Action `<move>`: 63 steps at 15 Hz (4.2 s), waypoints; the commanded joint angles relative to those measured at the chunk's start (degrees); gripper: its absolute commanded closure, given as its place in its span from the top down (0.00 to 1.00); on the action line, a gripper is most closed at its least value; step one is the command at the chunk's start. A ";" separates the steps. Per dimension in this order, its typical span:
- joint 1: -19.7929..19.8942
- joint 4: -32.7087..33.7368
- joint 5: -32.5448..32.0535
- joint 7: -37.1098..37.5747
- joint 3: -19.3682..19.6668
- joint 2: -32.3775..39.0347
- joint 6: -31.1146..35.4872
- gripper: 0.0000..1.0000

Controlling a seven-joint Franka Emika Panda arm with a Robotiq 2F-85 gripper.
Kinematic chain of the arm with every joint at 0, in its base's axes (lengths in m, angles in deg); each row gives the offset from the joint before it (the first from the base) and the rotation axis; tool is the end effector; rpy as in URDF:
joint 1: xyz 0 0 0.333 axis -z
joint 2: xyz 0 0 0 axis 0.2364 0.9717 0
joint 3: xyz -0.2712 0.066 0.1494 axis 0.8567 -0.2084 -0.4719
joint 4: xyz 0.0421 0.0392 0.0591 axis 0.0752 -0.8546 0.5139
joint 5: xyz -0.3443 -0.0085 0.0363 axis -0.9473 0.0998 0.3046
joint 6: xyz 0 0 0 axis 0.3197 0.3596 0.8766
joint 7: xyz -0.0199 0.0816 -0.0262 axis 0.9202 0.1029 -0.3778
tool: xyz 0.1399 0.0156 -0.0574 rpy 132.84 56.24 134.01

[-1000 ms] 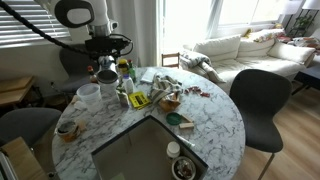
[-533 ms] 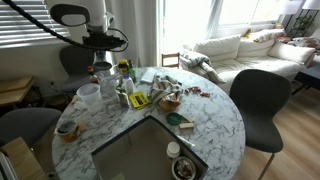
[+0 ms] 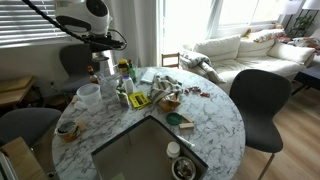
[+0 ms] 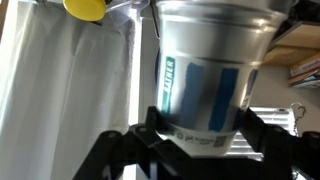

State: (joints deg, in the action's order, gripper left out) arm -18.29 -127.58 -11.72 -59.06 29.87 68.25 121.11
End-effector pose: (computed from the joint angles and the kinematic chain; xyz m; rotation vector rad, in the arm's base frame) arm 0.5641 0.1488 0.4311 -1.9959 -1.3717 -1.0607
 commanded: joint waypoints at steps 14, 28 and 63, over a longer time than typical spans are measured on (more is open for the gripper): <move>1.46 2.43 15.23 -16.47 0.19 9.70 -5.29 0.56; 1.62 9.28 22.09 -27.47 0.49 22.77 -8.77 0.56; -1.63 0.32 1.19 2.14 3.72 4.24 -4.62 1.00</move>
State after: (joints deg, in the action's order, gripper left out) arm -18.22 -120.62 -2.32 -66.45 32.38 80.56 112.97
